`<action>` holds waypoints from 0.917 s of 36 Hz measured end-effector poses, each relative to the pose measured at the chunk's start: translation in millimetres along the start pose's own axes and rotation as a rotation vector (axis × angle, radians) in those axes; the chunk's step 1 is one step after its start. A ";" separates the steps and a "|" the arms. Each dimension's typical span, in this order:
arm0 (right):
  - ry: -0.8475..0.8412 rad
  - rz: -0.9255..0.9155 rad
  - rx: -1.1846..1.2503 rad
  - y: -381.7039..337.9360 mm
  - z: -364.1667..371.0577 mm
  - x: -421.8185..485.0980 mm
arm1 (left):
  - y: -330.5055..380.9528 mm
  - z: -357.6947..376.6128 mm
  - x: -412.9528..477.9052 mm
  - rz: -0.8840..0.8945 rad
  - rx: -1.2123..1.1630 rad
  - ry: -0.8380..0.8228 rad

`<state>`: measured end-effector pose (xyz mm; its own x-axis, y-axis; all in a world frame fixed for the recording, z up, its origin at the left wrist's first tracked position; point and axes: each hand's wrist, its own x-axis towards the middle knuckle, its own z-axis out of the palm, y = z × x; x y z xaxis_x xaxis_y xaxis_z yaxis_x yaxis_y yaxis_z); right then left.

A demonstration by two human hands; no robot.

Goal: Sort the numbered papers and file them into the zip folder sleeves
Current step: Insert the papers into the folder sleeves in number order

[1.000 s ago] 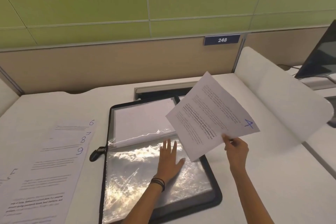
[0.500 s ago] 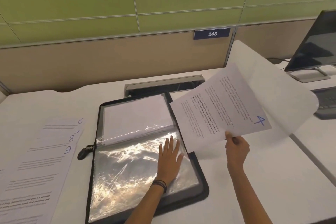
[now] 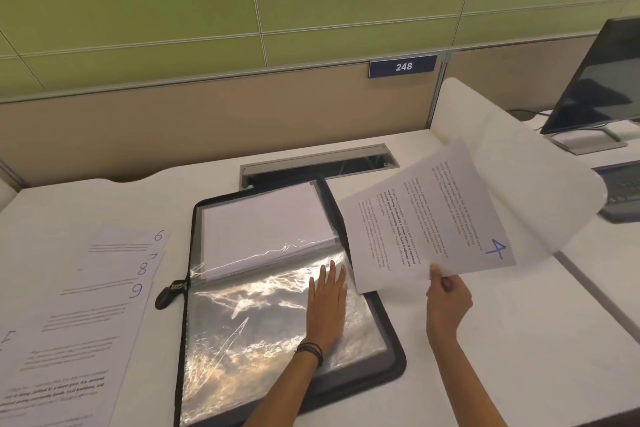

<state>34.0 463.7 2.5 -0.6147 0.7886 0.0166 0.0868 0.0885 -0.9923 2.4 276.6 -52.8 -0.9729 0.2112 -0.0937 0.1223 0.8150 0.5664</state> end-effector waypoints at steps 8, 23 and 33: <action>-0.047 -0.014 -0.035 0.7 -12.5 -11.1 | -0.6 1.9 1.6 0.084 -0.031 0.073; -0.125 0.034 -0.131 12.7 -47.9 -16.2 | 7.4 3.8 15.9 0.054 -0.012 0.113; -0.184 0.120 -0.163 16.3 -59.4 -9.8 | 12.3 -1.0 14.0 0.197 0.050 0.073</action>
<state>87.9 493.6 -6.5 -0.7230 0.6770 -0.1375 0.2834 0.1093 -0.9528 -9.9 289.0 -46.4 -0.9406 0.3310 0.0751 0.3194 0.7882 0.5261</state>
